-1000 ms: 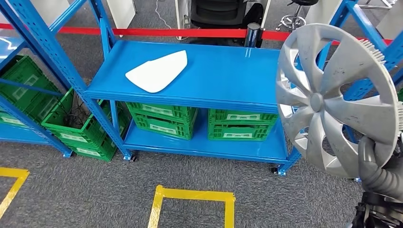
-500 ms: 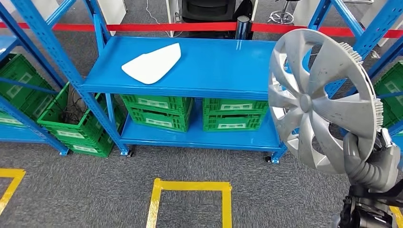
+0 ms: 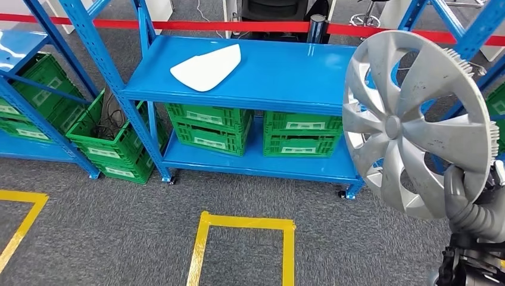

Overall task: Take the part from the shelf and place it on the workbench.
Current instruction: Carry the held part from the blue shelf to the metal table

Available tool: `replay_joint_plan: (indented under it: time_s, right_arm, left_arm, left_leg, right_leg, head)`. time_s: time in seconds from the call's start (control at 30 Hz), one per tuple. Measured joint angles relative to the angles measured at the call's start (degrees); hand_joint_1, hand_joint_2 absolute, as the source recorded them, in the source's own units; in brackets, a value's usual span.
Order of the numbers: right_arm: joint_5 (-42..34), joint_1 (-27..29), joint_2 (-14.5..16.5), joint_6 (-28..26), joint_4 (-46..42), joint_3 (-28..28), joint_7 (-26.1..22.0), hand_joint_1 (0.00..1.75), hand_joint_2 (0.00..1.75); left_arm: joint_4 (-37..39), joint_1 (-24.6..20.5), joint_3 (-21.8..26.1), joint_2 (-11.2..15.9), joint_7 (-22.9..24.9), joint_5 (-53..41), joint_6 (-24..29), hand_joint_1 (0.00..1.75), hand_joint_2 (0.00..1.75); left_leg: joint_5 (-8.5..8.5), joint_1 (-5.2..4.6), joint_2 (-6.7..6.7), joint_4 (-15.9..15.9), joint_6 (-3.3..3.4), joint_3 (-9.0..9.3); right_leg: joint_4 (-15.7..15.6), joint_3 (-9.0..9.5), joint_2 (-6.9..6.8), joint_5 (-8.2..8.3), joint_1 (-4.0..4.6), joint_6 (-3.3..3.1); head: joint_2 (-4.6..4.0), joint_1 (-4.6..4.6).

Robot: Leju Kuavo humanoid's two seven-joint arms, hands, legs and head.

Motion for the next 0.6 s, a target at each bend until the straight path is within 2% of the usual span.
replay_joint_plan:
  time_s: [0.03, 0.07, 0.1, 0.17, 0.2, 0.23, 0.27, 0.3, 0.33, 0.37, 0.4, 0.43, 0.47, 0.5, 0.53, 0.57, 0.6]
  right_arm:
    - [-0.3, 0.4, 0.0, -0.3, 0.0, 0.0, -0.4, 1.75, 1.75]
    - [-0.5, 0.9, 0.0, -0.6, 0.0, -0.1, -0.9, 1.75, 1.75]
    - [-0.8, 1.4, 0.0, -0.7, 0.0, -0.1, -1.4, 1.75, 1.75]
    - [-1.0, 2.1, 0.0, -0.8, 0.1, -0.2, -2.0, 1.75, 1.75]
    - [-1.0, 2.4, 0.0, -0.8, 0.1, -0.2, -2.2, 1.75, 1.75]
    - [-1.0, 2.7, 0.0, -0.8, 0.1, -0.2, -2.2, 1.75, 1.75]
    - [-1.0, 3.0, 0.0, -0.8, 0.2, -0.2, -2.2, 1.75, 1.75]
    - [-1.0, 3.2, 0.0, -0.9, 0.2, -0.2, -2.2, 1.75, 1.75]
    - [-1.0, 3.4, 0.0, -0.9, 0.2, -0.2, -2.2, 1.75, 1.75]
    - [-1.0, 3.5, 0.0, -0.9, 0.2, -0.2, -2.3, 1.75, 1.75]
    - [-1.0, 3.5, 0.0, -0.9, 0.2, -0.3, -2.3, 1.75, 1.75]
    - [-1.0, 3.5, 0.0, -0.9, 0.2, -0.4, -2.3, 1.75, 1.75]
    - [-1.0, 3.6, 0.0, -0.9, 0.2, -0.5, -2.3, 1.75, 1.75]
    - [-1.0, 3.7, 0.0, -1.0, 0.2, -0.5, -2.3, 1.75, 1.75]
    - [-0.9, 4.0, 0.0, -1.0, 0.2, -0.6, -2.4, 1.75, 1.75]
    - [-0.7, 4.2, 0.0, -1.0, 0.2, -0.6, -2.5, 1.75, 1.75]
    - [-0.4, 4.5, 0.0, -1.0, 0.3, -0.7, -2.6, 1.75, 1.75]
  left_arm:
    - [0.0, 0.0, 0.1, 0.1, 0.7, 0.0, 0.3, 0.0, 0.0]
    - [0.0, 0.1, 0.2, 0.3, 1.3, 0.0, 0.6, 0.0, 0.0]
    - [0.0, 0.1, 0.2, 0.4, 1.7, -0.1, 0.8, 0.0, 0.0]
    - [0.0, 0.1, 0.2, 0.4, 2.3, -0.2, 1.0, 0.0, 0.0]
    - [0.0, 0.1, 0.2, 0.5, 2.4, -0.2, 1.0, 0.0, 0.0]
    - [0.0, 0.0, 0.2, 0.5, 2.4, -0.2, 1.0, 0.0, 0.0]
    - [0.0, 0.0, 0.2, 0.6, 2.4, -0.2, 1.0, 0.0, 0.0]
    - [0.0, 0.0, 0.2, 0.6, 2.4, -0.3, 1.0, 0.0, 0.0]
    - [0.0, 0.0, 0.2, 0.7, 2.4, -0.3, 1.0, 0.0, 0.0]
    - [0.0, -0.1, 0.2, 0.8, 2.4, -0.3, 1.1, 0.0, 0.0]
    - [0.0, -0.2, 0.3, 0.8, 2.2, -0.3, 1.1, 0.0, 0.0]
    - [0.0, -0.3, 0.3, 0.9, 1.9, -0.2, 1.1, 0.0, 0.0]
    - [0.0, -0.3, 0.4, 0.9, 1.4, 0.1, 1.1, 0.0, 0.0]
    - [0.0, -0.2, 0.5, 1.0, 0.6, 0.7, 1.1, 0.0, 0.0]
    - [0.0, -0.2, 0.8, 1.0, -0.2, 1.3, 1.2, 0.0, 0.0]
    - [0.0, -0.1, 1.1, 1.2, -0.9, 2.0, 1.3, 0.0, 0.0]
    - [0.0, -0.1, 1.4, 1.3, -1.5, 2.4, 1.5, 0.0, 0.0]
  left_leg:
    - [-0.23, 0.05, -0.03, 0.2, -0.32, -0.29]
    - [-1.32, 0.1, -0.04, 1.2, -0.6, -0.87]
    - [-3.42, 0.19, -0.06, 3.6, -0.85, -1.86]
    - [-8.47, 0.44, -0.06, 11.0, -1.28, -4.41]
    - [-10.02, 0.57, -0.06, 14.4, -1.45, -5.22]
    - [-10.22, 0.64, -0.05, 16.1, -1.55, -5.14]
    - [-9.34, 0.68, -0.04, 15.5, -1.57, -3.96]
    - [-7.89, 0.7, -0.04, 12.8, -1.5, -1.62]
    - [-6.69, 0.71, -0.06, 8.7, -1.37, 1.54]
    - [-6.19, 0.66, -0.09, 4.1, -1.21, 4.91]
    - [-6.22, 0.58, -0.13, 0.5, -1.01, 7.43]
    - [-6.52, 0.43, -0.17, -1.7, -0.77, 8.78]
    - [-6.65, 0.24, -0.19, -2.7, -0.47, 9.04]
    - [-6.32, 0.19, -0.15, -3.0, -0.09, 8.54]
    - [-5.87, 0.21, -0.07, -3.2, 0.32, 8.28]
    - [-5.38, 0.3, 0.01, -3.4, 0.72, 8.06]
    - [-4.84, 0.43, 0.11, -3.5, 1.1, 7.84]
  right_leg:
    - [-0.3, -0.1, -0.13, 0.46, -0.07, -0.38]
    - [-0.6, -0.3, -0.25, 0.96, -0.2, -0.82]
    - [-0.8, -0.7, -0.35, 1.55, -0.33, -1.19]
    - [-0.8, -1.94, -0.3, 2.62, -0.31, -1.6]
    - [-0.8, -2.77, -0.24, 3.21, -0.29, -1.62]
    - [-0.8, -3.54, -0.2, 3.76, -0.29, -1.56]
    - [-0.8, -4.26, -0.16, 4.29, -0.3, -1.45]
    - [-0.7, -4.9, -0.11, 4.81, -0.32, -1.29]
    - [-0.7, -5.4, -0.06, 5.27, -0.32, -1.09]
    - [-0.6, -5.9, -0.03, 5.66, -0.28, -0.84]
    - [-0.5, -6.25, -0.03, 6.11, -0.23, -0.54]
    - [-0.4, -6.5, -0.07, 6.58, -0.22, -0.22]
    - [-0.5, -6.71, -0.11, 7.07, -0.26, 0.11]
    - [-0.6, -6.79, -0.12, 7.53, -0.34, 0.45]
    - [-0.4, -7.12, -0.07, 7.41, -0.46, 0.74]
    - [0.4, -7.69, -0.01, 6.36, -0.52, 1.0]
    - [2.4, -8.54, 0.05, 4.37, -0.58, 1.21]
  head:
    - [0.0, -0.01]
    - [0.0, -0.12]
    - [0.0, -0.32]
    - [0.0, -0.88]
    - [0.0, -1.14]
    - [0.0, -1.34]
    - [0.0, -1.57]
    - [0.0, -1.85]
    - [0.0, -2.13]
    - [0.0, -2.42]
    - [0.0, -2.59]
    - [0.0, -2.7]
    - [0.0, -2.75]
    - [0.0, -2.78]
    - [0.0, -2.86]
    - [0.0, -2.78]
    - [0.0, -2.57]
